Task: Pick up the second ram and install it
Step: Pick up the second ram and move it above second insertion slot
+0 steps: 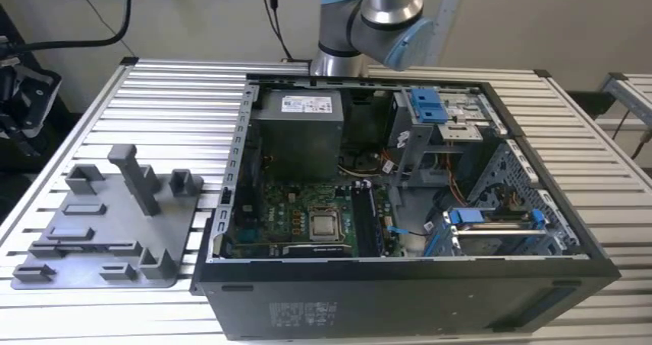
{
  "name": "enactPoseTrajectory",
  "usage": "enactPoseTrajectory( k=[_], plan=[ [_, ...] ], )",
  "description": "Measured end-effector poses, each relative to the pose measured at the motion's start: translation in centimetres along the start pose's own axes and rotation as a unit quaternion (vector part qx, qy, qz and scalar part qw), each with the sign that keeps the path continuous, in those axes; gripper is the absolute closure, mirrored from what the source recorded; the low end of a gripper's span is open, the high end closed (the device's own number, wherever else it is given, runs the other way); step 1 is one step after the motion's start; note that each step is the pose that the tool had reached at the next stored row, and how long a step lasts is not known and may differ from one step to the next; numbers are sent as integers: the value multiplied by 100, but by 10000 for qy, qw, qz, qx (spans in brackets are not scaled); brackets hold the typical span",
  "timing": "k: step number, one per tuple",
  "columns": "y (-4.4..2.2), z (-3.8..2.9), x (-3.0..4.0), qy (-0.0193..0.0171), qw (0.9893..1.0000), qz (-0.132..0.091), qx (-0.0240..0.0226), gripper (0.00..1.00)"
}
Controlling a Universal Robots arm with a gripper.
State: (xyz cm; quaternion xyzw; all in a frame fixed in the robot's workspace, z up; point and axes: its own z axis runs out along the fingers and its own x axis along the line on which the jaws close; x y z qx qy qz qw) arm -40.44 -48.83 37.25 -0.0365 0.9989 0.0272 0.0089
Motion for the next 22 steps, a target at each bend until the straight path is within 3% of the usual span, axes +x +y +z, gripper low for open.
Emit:
enactPoseTrajectory(
  k=[6,11,16,22],
  plan=[
    [0,0,0,19,9994,-346,-7,89],
    [0,0,0,41,9971,-758,-14,89],
    [0,0,1,66,9927,-1207,-20,89],
    [0,0,1,92,9851,-1719,-30,89]
  ],
)
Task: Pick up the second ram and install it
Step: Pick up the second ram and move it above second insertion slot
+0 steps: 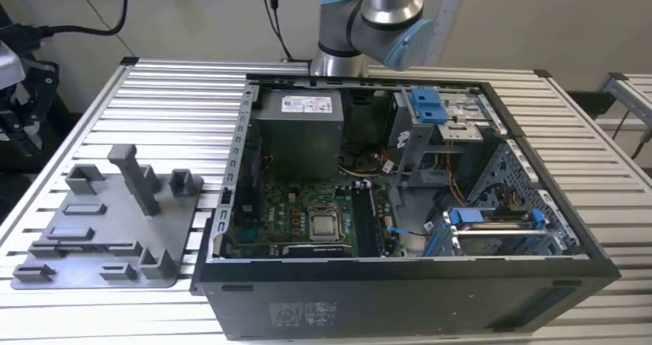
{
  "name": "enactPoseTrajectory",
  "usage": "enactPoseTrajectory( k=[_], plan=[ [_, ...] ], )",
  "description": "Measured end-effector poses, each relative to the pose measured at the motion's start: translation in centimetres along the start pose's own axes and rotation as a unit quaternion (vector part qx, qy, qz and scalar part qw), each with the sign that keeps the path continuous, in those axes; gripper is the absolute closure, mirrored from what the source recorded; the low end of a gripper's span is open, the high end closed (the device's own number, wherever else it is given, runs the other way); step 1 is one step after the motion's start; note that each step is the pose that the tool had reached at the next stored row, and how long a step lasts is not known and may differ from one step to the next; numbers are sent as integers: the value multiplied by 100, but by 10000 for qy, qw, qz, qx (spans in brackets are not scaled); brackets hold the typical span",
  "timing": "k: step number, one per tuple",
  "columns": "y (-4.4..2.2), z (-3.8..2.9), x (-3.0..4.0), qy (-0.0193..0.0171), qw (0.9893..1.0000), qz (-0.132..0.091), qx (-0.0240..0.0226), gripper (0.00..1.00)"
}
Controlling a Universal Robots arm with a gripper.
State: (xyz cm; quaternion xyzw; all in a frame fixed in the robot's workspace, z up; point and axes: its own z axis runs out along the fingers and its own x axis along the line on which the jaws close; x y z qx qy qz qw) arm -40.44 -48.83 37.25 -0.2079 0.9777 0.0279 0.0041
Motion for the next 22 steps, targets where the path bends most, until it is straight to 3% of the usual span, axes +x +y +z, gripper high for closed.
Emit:
enactPoseTrajectory(
  k=[6,11,14,17,22],
  plan=[
    [0,0,0,17,9993,-365,-7,89],
    [1,0,0,41,9968,-801,-15,89],
    [1,0,0,56,9942,-1077,-19,89],
    [0,1,0,70,9909,-1344,-24,89],
    [0,5,0,94,9836,-1798,-33,89]
  ],
)
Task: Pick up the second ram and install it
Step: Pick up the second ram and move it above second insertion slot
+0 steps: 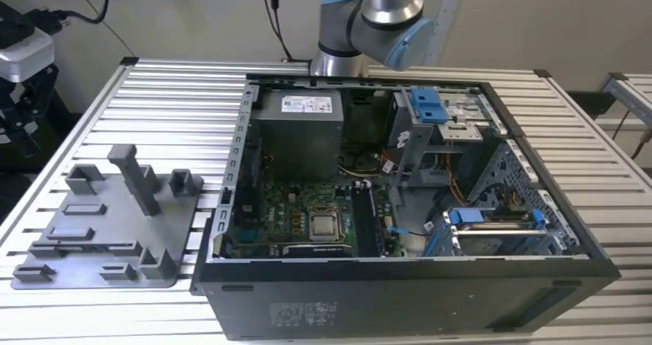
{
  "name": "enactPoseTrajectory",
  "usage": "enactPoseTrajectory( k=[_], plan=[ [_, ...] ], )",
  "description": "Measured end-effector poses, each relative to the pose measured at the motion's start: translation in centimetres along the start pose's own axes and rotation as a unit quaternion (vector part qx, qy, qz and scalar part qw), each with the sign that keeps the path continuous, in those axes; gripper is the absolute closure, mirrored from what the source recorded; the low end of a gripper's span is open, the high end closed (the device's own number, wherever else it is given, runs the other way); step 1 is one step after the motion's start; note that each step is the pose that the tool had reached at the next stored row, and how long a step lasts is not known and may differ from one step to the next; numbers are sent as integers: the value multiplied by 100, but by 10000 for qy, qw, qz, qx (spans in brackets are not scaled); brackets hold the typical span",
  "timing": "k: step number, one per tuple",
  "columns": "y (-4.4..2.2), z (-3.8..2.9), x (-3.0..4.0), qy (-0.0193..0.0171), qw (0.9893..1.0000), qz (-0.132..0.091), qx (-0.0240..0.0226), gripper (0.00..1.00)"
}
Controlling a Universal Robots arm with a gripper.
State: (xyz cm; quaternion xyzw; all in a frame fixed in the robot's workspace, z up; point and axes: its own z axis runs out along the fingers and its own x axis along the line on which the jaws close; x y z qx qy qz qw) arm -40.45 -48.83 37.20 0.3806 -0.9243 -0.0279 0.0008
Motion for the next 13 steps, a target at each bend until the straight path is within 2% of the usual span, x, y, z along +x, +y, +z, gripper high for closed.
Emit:
enactPoseTrajectory(
  k=[3,7,10,13],
  plan=[
    [-1,8,0,14,9996,-272,-5,89],
    [-1,25,0,34,9982,-607,-12,89],
    [-3,49,1,53,9963,-856,-10,89],
    [-4,70,1,67,9936,-1126,-15,89]
  ],
)
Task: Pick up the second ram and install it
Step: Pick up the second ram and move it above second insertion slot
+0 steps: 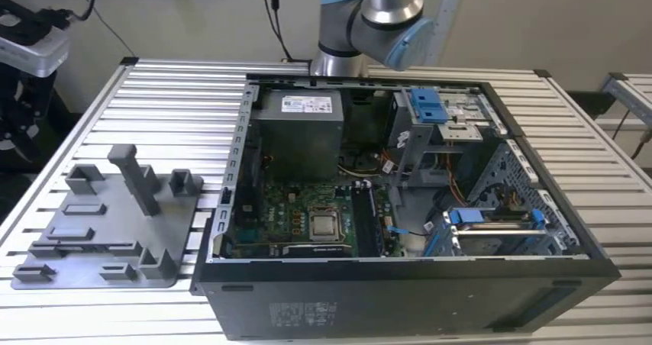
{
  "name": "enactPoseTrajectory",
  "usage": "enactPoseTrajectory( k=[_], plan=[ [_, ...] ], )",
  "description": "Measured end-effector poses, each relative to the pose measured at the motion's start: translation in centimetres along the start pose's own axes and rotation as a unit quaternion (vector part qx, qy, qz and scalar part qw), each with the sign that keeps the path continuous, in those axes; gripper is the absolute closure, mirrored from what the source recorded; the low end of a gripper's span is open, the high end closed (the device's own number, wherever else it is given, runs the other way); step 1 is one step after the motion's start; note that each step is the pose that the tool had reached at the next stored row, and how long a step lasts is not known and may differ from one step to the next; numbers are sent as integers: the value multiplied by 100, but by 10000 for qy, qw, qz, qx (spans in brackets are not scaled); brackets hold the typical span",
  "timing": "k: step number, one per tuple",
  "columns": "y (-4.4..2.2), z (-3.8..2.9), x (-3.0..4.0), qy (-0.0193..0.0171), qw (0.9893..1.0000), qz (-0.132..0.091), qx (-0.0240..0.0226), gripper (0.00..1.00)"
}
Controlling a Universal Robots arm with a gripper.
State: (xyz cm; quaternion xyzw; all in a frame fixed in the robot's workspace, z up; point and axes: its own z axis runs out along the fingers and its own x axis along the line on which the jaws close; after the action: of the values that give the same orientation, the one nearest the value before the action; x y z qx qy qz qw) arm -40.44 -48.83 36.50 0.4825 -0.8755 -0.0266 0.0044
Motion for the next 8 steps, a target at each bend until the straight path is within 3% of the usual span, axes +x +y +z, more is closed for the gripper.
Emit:
enactPoseTrajectory(
  k=[4,8],
  plan=[
    [-1,23,0,18,9993,-362,-5,89],
    [-1,32,1,28,9973,-732,3,89]
  ],
)
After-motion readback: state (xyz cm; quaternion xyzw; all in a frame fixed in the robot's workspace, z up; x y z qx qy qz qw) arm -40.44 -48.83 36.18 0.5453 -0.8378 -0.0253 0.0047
